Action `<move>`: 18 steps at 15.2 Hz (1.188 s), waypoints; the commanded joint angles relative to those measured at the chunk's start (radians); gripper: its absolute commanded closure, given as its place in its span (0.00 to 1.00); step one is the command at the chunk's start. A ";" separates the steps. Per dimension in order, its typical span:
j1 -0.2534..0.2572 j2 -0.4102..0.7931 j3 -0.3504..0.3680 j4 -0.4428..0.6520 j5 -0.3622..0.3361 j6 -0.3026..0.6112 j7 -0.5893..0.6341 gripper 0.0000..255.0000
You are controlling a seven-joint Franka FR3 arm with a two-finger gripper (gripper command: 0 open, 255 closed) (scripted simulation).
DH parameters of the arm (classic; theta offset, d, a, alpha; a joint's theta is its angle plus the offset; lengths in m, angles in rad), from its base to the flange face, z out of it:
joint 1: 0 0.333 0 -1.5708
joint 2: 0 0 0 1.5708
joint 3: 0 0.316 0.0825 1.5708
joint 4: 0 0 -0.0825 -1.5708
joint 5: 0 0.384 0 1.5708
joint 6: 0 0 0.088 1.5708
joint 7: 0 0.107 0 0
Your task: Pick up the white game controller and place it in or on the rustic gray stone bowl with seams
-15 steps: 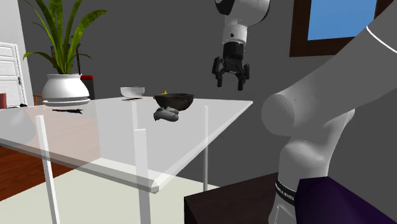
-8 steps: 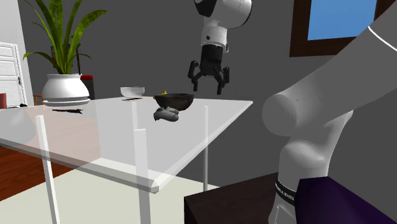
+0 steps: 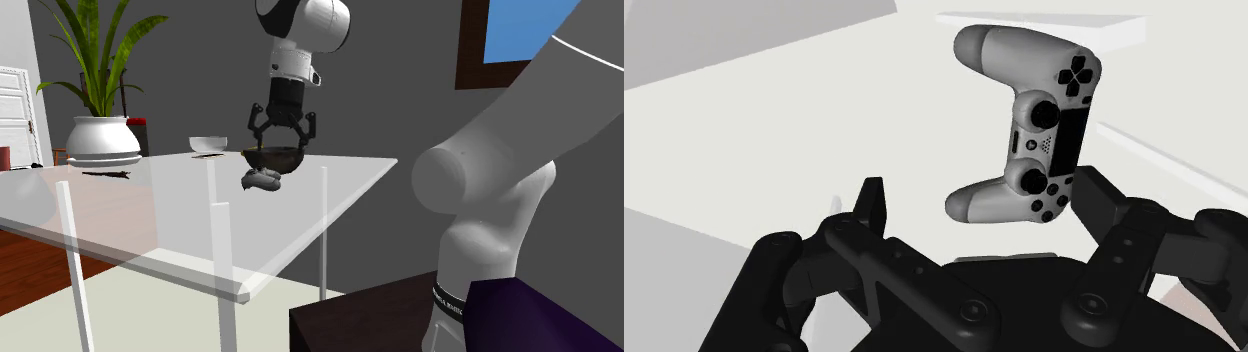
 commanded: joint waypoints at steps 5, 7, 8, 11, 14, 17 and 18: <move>-0.034 0.107 0.133 0.044 -0.004 0.133 0.143 0.00; -0.034 0.119 0.144 0.027 -0.001 0.162 0.144 0.00; -0.035 0.126 0.149 0.019 0.001 0.177 0.144 0.00; -0.037 0.144 0.164 -0.001 0.004 0.216 0.145 0.00; -0.037 0.144 0.164 -0.001 0.004 0.216 0.145 0.00; -0.037 0.144 0.164 -0.001 0.004 0.216 0.145 0.00; -0.037 0.144 0.164 -0.001 0.004 0.216 0.145 0.00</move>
